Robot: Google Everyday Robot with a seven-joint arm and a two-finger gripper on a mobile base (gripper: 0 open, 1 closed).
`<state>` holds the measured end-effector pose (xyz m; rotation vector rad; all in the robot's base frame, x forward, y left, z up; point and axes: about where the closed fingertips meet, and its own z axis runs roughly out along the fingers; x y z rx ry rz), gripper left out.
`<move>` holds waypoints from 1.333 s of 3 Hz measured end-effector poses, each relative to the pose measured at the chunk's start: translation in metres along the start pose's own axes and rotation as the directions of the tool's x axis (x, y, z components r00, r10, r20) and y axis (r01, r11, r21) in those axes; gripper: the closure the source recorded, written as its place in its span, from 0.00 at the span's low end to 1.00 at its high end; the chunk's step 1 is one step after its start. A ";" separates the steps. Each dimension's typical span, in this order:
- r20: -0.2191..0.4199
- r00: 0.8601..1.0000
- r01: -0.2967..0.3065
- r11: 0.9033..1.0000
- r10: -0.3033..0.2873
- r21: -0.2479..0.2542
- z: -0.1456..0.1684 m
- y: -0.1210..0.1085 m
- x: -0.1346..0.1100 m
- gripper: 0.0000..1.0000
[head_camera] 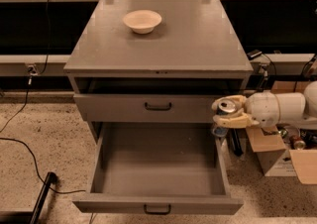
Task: Place redbull can into middle drawer
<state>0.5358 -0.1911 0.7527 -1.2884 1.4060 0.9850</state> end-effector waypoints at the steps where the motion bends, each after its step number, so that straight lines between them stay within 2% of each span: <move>1: -0.012 0.999 0.054 0.993 -0.053 0.108 0.010 0.024 0.018 1.00; 2: -0.019 0.999 0.031 0.988 -0.029 0.150 0.017 0.035 0.035 1.00; 3: -0.015 0.999 0.034 0.987 -0.032 0.155 0.021 0.034 0.039 1.00; 4: -0.036 0.999 0.042 0.980 -0.036 0.195 0.037 0.026 0.073 1.00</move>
Offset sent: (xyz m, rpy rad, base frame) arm -0.0189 0.0079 -0.0179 -0.0148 -0.0655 -0.0807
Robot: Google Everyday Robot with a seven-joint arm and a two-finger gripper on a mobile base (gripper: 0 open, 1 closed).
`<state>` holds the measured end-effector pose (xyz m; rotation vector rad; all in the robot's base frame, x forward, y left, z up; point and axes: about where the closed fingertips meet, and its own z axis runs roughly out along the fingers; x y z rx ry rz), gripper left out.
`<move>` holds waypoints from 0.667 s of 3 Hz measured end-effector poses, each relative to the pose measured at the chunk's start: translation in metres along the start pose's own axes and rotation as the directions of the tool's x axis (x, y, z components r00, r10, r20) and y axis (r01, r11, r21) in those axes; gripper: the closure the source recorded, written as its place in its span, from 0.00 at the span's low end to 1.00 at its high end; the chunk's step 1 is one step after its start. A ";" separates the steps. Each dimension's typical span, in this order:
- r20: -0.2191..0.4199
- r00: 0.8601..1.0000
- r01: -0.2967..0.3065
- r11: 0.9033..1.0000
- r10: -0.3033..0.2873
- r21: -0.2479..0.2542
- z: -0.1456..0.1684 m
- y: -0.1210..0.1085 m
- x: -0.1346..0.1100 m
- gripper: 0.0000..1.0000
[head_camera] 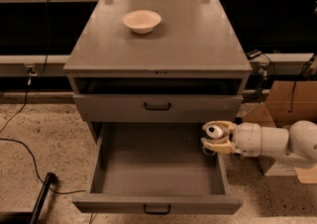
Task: Place redbull can into middle drawer
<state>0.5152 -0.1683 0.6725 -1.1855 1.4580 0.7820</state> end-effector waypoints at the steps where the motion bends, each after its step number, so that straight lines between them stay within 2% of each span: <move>1: 0.034 0.999 -0.016 0.999 0.015 0.029 0.025 -0.002 0.043 1.00; 2: 0.070 0.997 -0.034 0.999 0.033 0.016 0.047 0.003 0.084 1.00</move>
Offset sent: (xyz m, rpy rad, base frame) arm 0.0178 0.0308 -0.1518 0.1303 0.0200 -0.0057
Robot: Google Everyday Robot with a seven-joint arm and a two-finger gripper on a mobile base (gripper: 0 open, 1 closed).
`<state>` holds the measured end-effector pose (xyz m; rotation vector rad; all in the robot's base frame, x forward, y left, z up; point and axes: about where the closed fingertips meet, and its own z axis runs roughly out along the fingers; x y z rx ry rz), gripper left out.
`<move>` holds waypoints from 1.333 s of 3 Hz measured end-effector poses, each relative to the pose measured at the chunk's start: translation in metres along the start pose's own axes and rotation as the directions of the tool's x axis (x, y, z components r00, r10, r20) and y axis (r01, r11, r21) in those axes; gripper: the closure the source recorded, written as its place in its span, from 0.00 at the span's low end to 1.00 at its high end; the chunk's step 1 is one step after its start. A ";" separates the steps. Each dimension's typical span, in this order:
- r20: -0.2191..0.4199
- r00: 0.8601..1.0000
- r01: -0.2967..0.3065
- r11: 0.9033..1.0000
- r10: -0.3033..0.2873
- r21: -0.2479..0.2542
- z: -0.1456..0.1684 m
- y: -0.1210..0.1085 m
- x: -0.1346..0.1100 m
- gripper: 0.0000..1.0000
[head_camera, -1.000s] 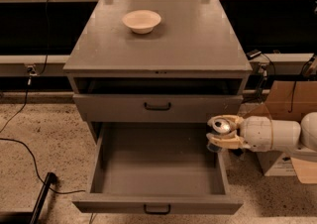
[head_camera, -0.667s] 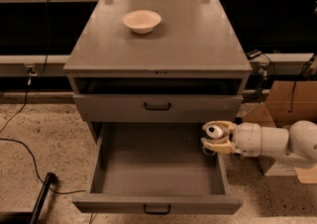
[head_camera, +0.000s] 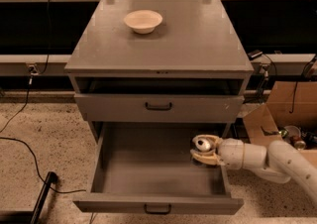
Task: Place redbull can into middle drawer
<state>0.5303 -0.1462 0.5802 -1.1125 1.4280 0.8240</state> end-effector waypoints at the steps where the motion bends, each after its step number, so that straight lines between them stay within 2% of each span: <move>1: 0.017 1.000 -0.022 0.999 0.023 -0.035 0.015 0.006 0.035 1.00; 2: 0.029 0.998 -0.062 0.997 0.064 -0.053 0.022 0.010 0.065 0.81; 3: 0.029 0.996 -0.083 0.994 0.085 -0.065 0.030 0.012 0.090 0.58; 4: 0.004 0.995 -0.095 0.991 0.096 -0.097 0.041 0.016 0.113 0.34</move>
Offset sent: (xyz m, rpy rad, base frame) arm 0.0005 0.0085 -0.1045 0.0756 0.1015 0.0481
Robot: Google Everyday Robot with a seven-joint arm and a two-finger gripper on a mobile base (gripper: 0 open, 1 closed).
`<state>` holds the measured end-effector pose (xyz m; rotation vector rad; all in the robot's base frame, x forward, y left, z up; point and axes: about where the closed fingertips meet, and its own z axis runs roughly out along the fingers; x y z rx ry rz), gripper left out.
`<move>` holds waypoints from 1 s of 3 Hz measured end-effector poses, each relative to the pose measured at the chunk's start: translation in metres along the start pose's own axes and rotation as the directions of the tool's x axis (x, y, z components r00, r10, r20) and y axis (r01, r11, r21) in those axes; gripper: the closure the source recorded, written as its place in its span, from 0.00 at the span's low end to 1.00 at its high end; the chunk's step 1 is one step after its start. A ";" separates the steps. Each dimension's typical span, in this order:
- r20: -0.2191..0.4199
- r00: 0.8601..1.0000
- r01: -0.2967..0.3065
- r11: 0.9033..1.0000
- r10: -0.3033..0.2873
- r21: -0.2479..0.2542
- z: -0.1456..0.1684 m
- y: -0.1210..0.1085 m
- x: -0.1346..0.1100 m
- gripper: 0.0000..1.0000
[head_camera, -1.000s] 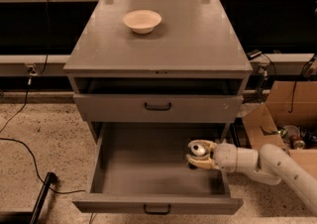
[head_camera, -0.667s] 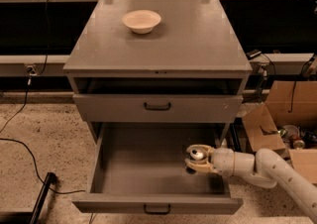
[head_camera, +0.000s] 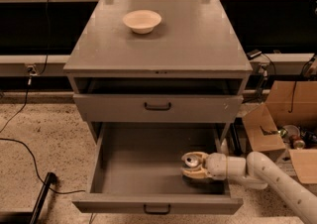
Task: Place redbull can into middle drawer
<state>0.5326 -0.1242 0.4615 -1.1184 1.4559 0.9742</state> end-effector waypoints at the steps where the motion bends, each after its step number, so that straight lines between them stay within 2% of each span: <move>1: 0.002 1.000 -0.001 1.000 0.001 -0.004 0.002 0.001 0.000 0.11; 2: 0.003 1.000 -0.001 1.000 0.001 -0.008 0.004 0.001 0.000 0.00; 3: 0.003 1.000 -0.001 1.000 0.001 -0.008 0.004 0.001 0.000 0.00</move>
Offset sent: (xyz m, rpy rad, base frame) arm -0.0001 0.0022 -0.0002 0.0016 0.0008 0.0035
